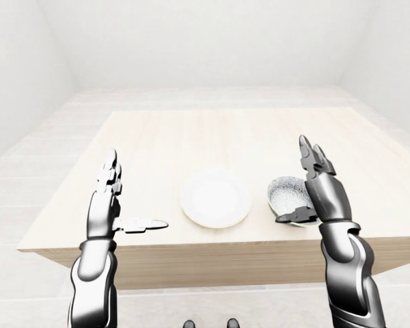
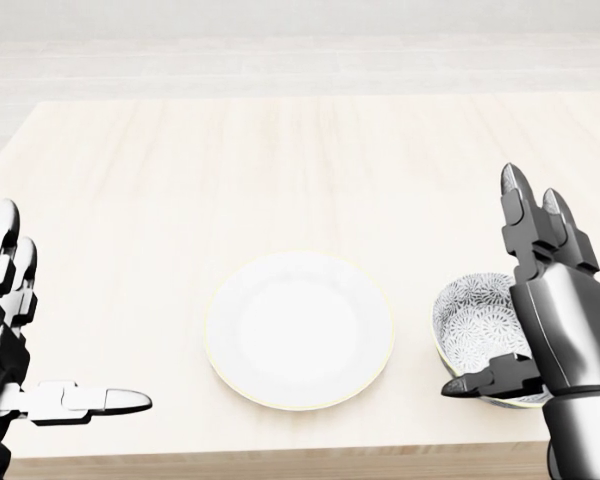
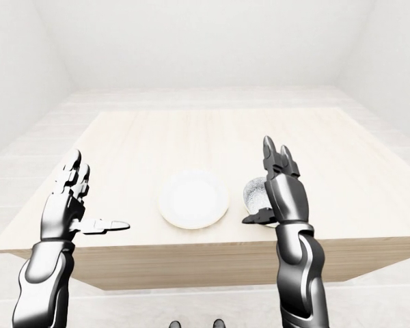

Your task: Put the bowl on the plate.

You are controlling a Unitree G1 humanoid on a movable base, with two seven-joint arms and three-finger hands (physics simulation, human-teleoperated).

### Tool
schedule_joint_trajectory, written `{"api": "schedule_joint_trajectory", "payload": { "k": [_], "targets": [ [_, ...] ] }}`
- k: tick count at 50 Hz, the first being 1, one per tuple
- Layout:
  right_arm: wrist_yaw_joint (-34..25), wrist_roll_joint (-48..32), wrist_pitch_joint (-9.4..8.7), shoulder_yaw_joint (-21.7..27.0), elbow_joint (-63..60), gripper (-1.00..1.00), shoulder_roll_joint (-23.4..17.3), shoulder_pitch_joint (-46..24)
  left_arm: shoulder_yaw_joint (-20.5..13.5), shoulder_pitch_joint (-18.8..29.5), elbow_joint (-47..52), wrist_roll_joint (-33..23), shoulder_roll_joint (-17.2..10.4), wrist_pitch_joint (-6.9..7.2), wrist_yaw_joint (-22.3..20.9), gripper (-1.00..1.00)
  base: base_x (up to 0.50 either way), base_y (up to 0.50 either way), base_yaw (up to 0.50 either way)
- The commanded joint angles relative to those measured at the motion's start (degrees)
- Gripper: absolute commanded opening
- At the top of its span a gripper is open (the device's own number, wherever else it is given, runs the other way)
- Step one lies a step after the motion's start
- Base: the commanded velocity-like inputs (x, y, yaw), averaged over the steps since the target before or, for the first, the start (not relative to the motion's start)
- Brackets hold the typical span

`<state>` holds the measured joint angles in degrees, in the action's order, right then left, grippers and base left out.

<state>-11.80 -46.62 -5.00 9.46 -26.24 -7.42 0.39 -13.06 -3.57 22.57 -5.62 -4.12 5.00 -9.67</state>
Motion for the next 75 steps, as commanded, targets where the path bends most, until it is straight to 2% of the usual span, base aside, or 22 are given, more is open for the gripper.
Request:
{"api": "schedule_joint_trajectory", "payload": {
  "k": [1,14,42,53,75],
  "targets": [
    [-1.4,-6.4,0.0,-1.1,1.2,1.0,0.0,-0.1,-0.1,0.7,-1.3,0.1,-0.2,0.0,0.4,1.0,0.0,0.0,0.0],
    [-1.3,-14.2,0.0,-2.9,4.2,1.0,0.3,0.2,-0.2,0.1,-1.3,-0.5,-0.6,0.0,0.3,1.0,0.0,0.0,0.0],
    [0.1,-21.2,0.0,-2.9,17.0,1.0,-1.3,-3.0,0.7,0.3,-4.3,-4.0,-0.8,0.0,0.5,1.0,0.0,0.0,0.0],
    [0.6,-24.0,0.0,-4.5,15.8,1.0,-0.7,-0.3,0.9,0.6,-4.0,-4.4,-0.8,0.0,0.5,1.0,0.0,0.0,0.0],
    [-0.1,-25.2,0.0,-3.5,12.8,1.0,0.2,3.6,1.4,0.6,-4.8,-5.2,-0.8,0.0,0.7,1.0,0.0,0.0,0.0]
  ]
}}
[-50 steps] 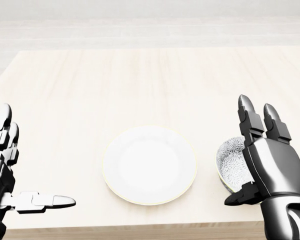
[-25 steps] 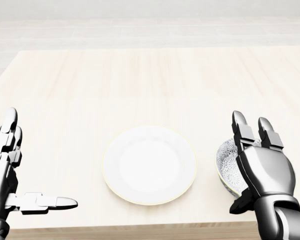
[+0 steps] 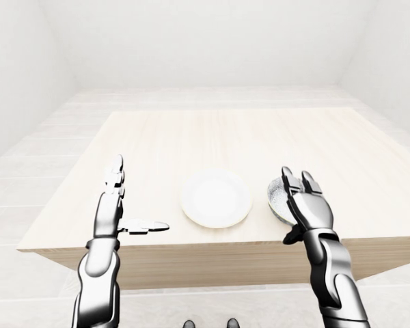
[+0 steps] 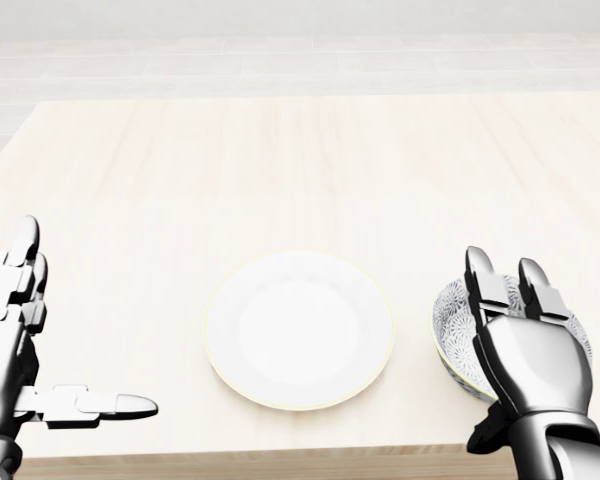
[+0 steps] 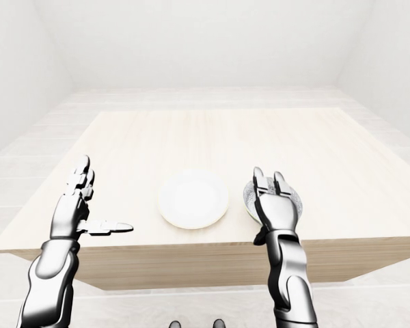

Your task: Put the bowl on the plate.

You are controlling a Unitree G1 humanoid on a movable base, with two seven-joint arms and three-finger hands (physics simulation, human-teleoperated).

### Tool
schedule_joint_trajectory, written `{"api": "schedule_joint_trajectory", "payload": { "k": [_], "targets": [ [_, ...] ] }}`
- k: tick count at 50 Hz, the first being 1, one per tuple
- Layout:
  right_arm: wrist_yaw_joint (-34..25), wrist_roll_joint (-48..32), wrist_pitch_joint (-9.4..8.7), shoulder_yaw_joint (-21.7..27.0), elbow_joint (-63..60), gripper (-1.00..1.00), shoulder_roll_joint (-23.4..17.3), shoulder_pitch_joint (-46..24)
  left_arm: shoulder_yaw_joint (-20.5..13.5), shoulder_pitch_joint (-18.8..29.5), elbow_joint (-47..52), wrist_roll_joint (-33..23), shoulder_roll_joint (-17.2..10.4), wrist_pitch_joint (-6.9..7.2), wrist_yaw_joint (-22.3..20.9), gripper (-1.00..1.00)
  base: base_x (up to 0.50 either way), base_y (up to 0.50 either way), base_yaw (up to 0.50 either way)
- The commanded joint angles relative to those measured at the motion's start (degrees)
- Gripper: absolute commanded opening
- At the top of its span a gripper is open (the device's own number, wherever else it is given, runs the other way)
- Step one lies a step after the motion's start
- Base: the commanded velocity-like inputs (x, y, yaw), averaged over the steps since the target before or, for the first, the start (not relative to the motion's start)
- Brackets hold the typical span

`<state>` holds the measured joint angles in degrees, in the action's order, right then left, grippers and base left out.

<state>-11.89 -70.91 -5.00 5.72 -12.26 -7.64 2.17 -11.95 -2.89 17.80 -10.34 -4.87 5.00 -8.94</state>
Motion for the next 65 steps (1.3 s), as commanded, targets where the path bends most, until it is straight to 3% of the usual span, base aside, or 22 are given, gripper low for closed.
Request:
{"api": "schedule_joint_trajectory", "payload": {
  "k": [1,9,24,29,34,39,65],
  "targets": [
    [0.1,-0.9,0.0,0.4,-1.2,1.0,0.5,2.0,0.3,-0.1,-0.2,-0.6,-0.1,0.0,-0.1,1.0,0.0,0.0,0.0],
    [0.1,-1.6,0.0,1.0,-1.7,1.0,0.5,3.2,0.6,-0.6,0.3,-1.6,0.0,0.0,-0.2,1.0,0.0,0.0,0.0],
    [-0.8,-1.9,0.0,2.3,-1.4,1.0,0.5,2.3,1.1,-2.3,3.2,-9.1,-0.6,0.0,-0.9,1.0,0.0,0.0,0.0],
    [-0.9,-2.2,0.0,2.1,-1.4,1.0,0.5,2.4,1.2,-2.5,2.3,-10.2,-0.2,-1.16,-0.9,1.0,0.0,0.0,0.0],
    [-0.6,-2.9,0.0,1.9,-1.1,1.0,0.6,2.5,1.0,-2.0,1.8,-10.0,0.1,-0.98,-1.2,1.0,0.0,0.0,0.0],
    [-0.1,-3.1,0.0,1.8,0.1,1.0,0.6,2.7,1.2,-2.2,0.7,-10.3,0.1,-2.09,-0.9,1.0,0.0,0.0,0.0],
    [5.9,-3.1,0.0,-0.1,12.1,1.0,-0.2,1.4,0.7,-1.1,-0.7,-9.6,0.1,-2.33,-0.9,1.0,0.0,0.0,0.0]
  ]
}}
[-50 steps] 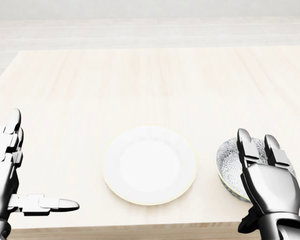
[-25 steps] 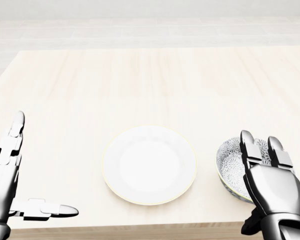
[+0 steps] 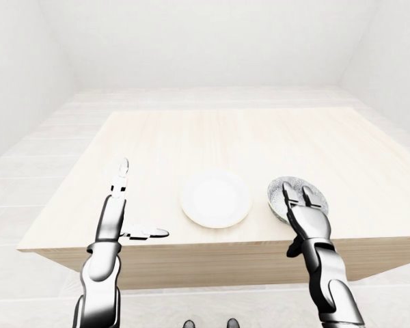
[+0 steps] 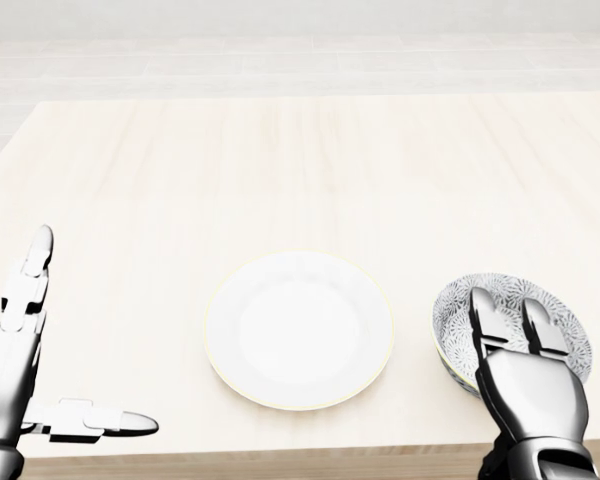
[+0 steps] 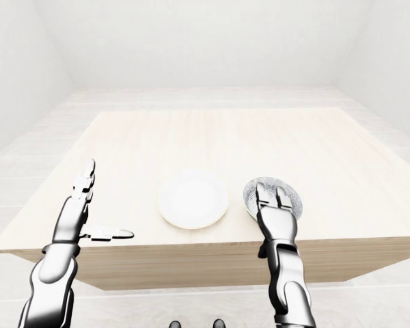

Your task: Put the bowl on the plate.

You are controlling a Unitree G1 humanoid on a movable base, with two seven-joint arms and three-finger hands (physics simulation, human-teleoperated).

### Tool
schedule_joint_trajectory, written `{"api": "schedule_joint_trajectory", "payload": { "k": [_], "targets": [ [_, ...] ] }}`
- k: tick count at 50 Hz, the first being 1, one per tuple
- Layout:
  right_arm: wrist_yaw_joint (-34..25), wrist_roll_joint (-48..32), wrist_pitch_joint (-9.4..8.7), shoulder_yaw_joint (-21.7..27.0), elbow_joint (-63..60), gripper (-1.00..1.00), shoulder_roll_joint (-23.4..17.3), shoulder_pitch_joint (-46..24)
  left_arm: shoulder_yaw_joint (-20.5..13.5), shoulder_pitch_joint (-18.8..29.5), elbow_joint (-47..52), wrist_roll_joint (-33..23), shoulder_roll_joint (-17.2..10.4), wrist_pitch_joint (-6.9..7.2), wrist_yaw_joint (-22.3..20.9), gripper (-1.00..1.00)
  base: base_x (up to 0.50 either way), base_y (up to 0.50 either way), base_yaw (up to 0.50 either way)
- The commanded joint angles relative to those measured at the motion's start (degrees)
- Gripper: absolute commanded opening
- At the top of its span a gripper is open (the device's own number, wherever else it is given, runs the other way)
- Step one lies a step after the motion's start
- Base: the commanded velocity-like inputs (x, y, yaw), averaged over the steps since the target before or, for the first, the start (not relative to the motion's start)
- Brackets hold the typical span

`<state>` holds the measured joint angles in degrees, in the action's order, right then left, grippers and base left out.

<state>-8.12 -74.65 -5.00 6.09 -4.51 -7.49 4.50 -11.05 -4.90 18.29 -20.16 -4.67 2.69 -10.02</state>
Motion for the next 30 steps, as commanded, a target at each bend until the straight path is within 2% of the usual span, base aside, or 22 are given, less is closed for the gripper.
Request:
{"api": "schedule_joint_trajectory", "payload": {
  "k": [1,7,10,14,19,30],
  "targets": [
    [2.2,0.7,0.0,-0.5,4.4,1.0,-0.3,-1.0,-0.2,0.9,-1.2,0.2,-0.2,-0.02,0.2,1.0,0.0,0.0,0.0],
    [2.6,1.2,0.0,-0.8,5.4,1.0,-0.7,-1.3,0.0,0.6,-1.4,0.1,-0.2,-0.27,0.4,1.0,0.0,0.0,0.0],
    [2.7,1.4,0.0,-0.9,5.5,1.0,-0.8,-1.3,0.0,0.8,-1.2,0.2,-0.3,0.07,0.3,1.0,0.0,0.0,0.0],
    [3.1,1.7,0.0,-1.0,6.1,1.0,-1.0,-1.4,0.1,0.6,-1.4,0.0,-0.3,-0.35,0.5,1.0,0.0,0.0,0.0],
    [3.3,1.9,0.0,-1.1,6.4,1.0,-1.2,-1.4,0.0,0.7,-1.1,0.0,-0.3,0.11,0.4,1.0,0.0,0.0,0.0],
    [4.3,2.5,0.0,-1.4,8.1,1.0,-1.5,-1.6,0.1,0.4,-1.2,-0.1,-0.2,-0.39,0.6,1.0,0.0,0.0,0.0]
  ]
}}
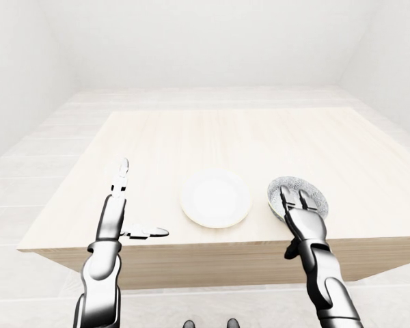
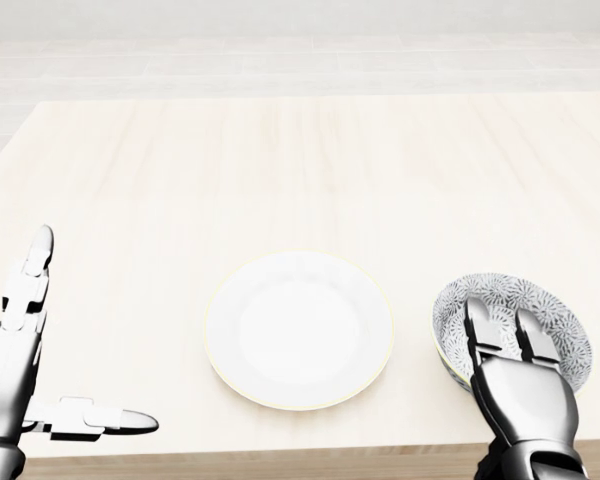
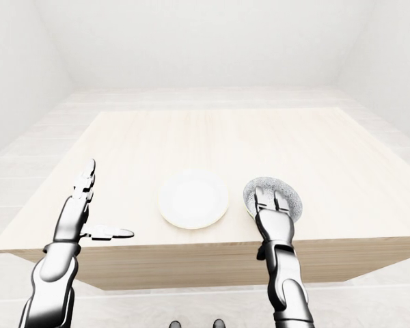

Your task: Put the bowl on the plate.

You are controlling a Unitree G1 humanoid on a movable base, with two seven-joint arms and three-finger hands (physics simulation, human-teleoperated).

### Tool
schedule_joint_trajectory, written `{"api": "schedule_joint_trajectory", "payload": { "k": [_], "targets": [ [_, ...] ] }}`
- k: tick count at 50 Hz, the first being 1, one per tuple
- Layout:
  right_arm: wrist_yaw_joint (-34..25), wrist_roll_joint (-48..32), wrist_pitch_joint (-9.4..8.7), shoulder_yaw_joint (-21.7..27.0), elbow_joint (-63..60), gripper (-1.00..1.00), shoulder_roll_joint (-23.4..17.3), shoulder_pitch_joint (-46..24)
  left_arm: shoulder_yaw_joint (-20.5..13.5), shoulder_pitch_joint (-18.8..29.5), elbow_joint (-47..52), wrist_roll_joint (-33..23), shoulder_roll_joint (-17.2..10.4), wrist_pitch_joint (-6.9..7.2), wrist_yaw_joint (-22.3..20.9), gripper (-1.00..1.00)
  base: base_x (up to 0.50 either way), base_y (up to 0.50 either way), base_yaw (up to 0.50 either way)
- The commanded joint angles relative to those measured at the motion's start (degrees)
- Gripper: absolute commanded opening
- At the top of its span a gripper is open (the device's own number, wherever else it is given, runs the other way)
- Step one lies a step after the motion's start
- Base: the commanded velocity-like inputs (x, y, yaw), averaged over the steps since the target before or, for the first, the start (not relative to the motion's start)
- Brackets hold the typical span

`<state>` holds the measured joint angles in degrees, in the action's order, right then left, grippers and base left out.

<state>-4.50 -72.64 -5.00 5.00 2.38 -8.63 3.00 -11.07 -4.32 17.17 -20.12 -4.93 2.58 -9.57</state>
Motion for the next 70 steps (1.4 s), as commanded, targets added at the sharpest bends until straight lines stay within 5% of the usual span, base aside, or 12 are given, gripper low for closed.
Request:
{"api": "schedule_joint_trajectory", "payload": {
  "k": [1,26,30,32,42,46,59,64,70],
  "targets": [
    [0.8,0.6,0.0,-0.2,1.4,1.0,-0.5,-0.2,0.1,-0.2,-0.1,-0.1,0.0,-0.26,0.1,1.0,0.0,0.0,0.0],
    [0.2,0.6,0.0,0.3,-1.1,1.0,-0.5,0.1,0.1,-0.1,0.2,-0.3,0.0,0.0,0.1,1.0,0.0,0.0,0.0],
    [0.1,0.6,0.0,0.4,-1.4,0.51,-0.5,0.2,0.0,-0.1,0.6,-0.3,0.0,0.26,0.0,1.0,0.0,0.0,0.0],
    [0.0,0.5,0.0,0.4,-1.6,0.41,-0.5,0.3,0.0,-0.2,0.7,-0.3,0.0,0.27,0.0,1.0,0.0,0.0,0.0],
    [-0.5,0.5,0.0,0.5,-2.2,0.41,-0.3,0.5,0.0,-0.2,1.1,-0.7,0.1,0.39,-0.1,1.0,0.0,0.0,0.0],
    [-0.7,0.6,0.0,0.7,-2.6,0.29,-0.4,0.6,-0.2,-0.1,-0.8,-0.4,0.0,-1.11,0.6,1.0,0.0,0.0,0.0],
    [0.8,0.2,0.0,1.1,-2.8,0.29,-0.3,0.6,-0.3,-0.6,-1.5,-0.6,-0.1,-2.11,0.9,1.0,0.0,0.0,0.0],
    [-0.6,0.2,0.0,1.3,-4.4,-0.03,-0.3,0.8,-0.8,-0.5,-1.5,-0.2,-0.2,-1.96,0.7,1.0,0.0,0.0,0.0],
    [-0.3,0.0,0.0,1.2,-4.0,-0.06,-0.1,0.8,-1.1,-0.5,-2.2,0.0,-0.3,-2.56,0.9,1.0,0.0,0.0,0.0]
  ]
}}
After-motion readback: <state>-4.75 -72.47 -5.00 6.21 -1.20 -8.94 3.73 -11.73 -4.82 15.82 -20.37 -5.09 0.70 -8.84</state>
